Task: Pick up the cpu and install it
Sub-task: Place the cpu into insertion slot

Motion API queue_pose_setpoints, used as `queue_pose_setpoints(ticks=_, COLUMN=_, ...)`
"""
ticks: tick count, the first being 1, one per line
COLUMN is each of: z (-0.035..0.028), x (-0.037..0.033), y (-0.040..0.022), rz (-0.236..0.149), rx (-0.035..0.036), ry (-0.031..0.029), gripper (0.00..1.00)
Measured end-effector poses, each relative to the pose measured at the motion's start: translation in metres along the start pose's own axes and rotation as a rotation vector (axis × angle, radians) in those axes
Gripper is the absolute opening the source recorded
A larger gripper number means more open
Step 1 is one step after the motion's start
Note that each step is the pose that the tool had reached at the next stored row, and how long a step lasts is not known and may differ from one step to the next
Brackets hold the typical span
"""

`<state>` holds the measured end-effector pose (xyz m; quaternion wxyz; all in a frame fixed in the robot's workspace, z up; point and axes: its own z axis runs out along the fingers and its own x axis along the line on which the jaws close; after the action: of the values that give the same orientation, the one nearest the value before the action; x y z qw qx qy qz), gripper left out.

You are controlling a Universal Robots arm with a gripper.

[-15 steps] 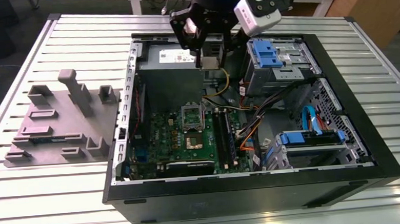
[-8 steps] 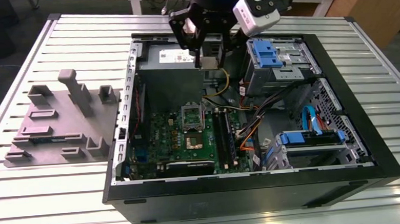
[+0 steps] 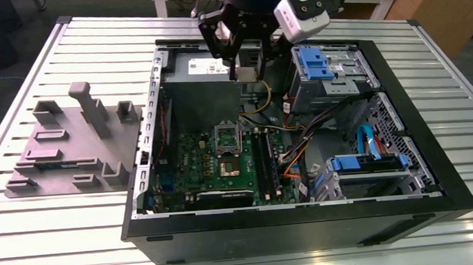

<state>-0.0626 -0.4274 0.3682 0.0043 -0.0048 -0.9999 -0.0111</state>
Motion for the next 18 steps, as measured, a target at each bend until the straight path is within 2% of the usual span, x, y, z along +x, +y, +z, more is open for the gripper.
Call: queue_pose_setpoints(ticks=18, z=0.0, x=0.0035, y=0.0, rz=0.0, rx=0.0, ry=0.0, gripper=0.47)
